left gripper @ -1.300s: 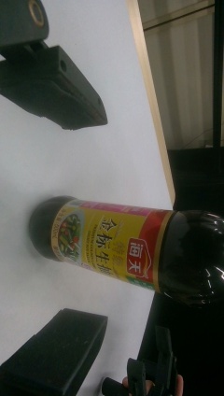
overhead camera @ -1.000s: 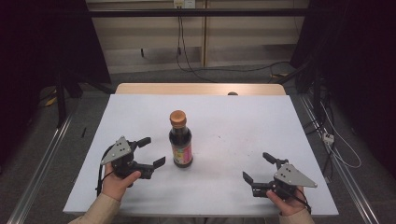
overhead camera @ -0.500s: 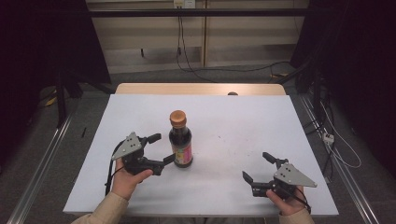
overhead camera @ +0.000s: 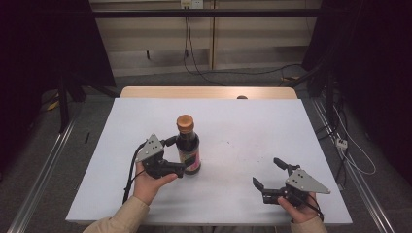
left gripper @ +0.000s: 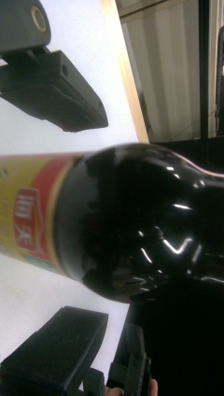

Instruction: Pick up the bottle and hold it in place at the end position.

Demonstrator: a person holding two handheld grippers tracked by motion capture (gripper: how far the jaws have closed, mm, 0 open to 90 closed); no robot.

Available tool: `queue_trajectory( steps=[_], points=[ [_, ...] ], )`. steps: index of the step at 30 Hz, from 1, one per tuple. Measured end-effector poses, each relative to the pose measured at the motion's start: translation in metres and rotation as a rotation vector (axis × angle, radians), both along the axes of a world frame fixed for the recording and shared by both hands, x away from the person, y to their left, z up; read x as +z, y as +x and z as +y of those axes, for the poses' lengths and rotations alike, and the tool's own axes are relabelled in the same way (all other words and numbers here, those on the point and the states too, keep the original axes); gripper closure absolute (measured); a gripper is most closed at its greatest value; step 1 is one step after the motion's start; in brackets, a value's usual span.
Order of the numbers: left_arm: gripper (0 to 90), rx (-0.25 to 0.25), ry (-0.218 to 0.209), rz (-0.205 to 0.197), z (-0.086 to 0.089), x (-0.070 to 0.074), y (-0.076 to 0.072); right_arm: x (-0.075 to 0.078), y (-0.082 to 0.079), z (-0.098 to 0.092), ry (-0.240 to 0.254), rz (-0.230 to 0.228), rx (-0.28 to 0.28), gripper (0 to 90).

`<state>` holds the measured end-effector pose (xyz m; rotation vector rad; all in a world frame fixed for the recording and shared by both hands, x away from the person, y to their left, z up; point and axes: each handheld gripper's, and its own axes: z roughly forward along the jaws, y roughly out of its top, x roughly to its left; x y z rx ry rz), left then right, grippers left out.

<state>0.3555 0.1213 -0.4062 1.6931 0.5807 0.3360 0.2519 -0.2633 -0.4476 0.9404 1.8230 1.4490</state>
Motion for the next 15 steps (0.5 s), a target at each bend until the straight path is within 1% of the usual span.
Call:
queue_trajectory(
  steps=[4, 5, 7, 9, 13, 14, 15],
  points=[
    [7.9, 0.009, 0.011, 0.002, -0.005, 0.0, 0.001, 0.0, 0.0, -0.001, 0.007, 0.001, -0.002, 4.4],
    [8.4, 0.006, 0.022, 0.0, -0.007, -0.001, 0.001, 0.0, 0.0, -0.001, 0.006, 0.004, -0.003, 4.6],
    [9.7, 0.002, 0.029, -0.004, -0.01, -0.002, 0.002, 0.0, 0.0, 0.0, 0.006, 0.003, 0.001, 4.8],
    [10.9, 0.011, 0.038, -0.007, -0.012, -0.003, 0.002, 0.001, 0.0, 0.0, 0.006, -0.002, 0.001, 4.8],
    [14.3, 0.023, 0.029, -0.011, -0.013, -0.004, 0.003, 0.001, 0.0, 0.0, 0.005, 0.0, 0.005, 5.3],
    [14.4, 0.026, 0.04, -0.016, -0.013, -0.004, 0.004, 0.001, 0.0, 0.0, 0.005, -0.001, 0.004, 5.2],
    [15.3, 0.037, 0.04, -0.017, -0.014, -0.005, 0.005, 0.001, 0.0, 0.0, 0.004, -0.001, 0.004, 5.2]
  ],
)
